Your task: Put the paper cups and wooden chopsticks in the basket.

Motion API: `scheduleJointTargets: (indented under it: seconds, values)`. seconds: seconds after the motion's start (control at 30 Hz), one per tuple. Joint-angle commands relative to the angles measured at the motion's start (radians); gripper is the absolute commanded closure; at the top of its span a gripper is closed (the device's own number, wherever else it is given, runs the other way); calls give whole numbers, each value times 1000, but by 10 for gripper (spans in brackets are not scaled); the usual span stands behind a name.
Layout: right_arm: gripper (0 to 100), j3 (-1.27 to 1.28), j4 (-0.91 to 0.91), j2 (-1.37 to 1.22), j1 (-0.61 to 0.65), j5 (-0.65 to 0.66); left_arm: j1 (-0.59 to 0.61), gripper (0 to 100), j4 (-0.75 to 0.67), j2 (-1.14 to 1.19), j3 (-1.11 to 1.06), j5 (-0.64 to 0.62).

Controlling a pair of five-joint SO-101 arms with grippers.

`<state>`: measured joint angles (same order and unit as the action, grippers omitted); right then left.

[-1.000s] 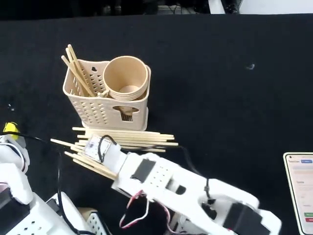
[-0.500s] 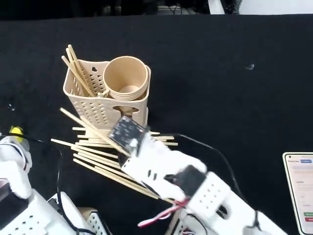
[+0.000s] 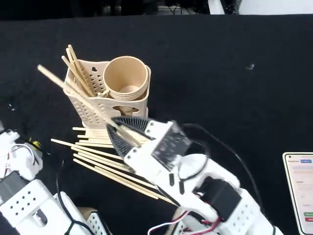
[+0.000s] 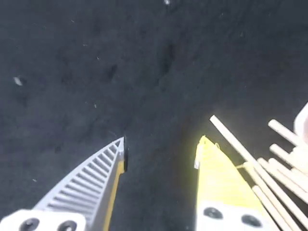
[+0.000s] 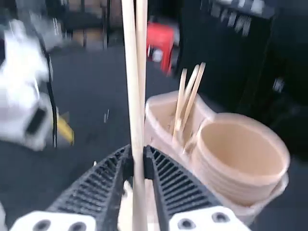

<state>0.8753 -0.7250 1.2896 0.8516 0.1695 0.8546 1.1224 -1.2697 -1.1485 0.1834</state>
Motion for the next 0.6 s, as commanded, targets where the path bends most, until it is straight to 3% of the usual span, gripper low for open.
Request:
scheduleJointTargets:
  seconds: [0.0,0.2,0.57]
  values:
    - [988,-124,118,-64,-15,2,-35,758,-94,-14,-93,-3]
    - [988,-214,379,-208,-17,-104,-159,758,-114,-15,-211,-140]
    - [988,-348,770,-645,-21,-103,-173,758,-175,-15,-294,-149]
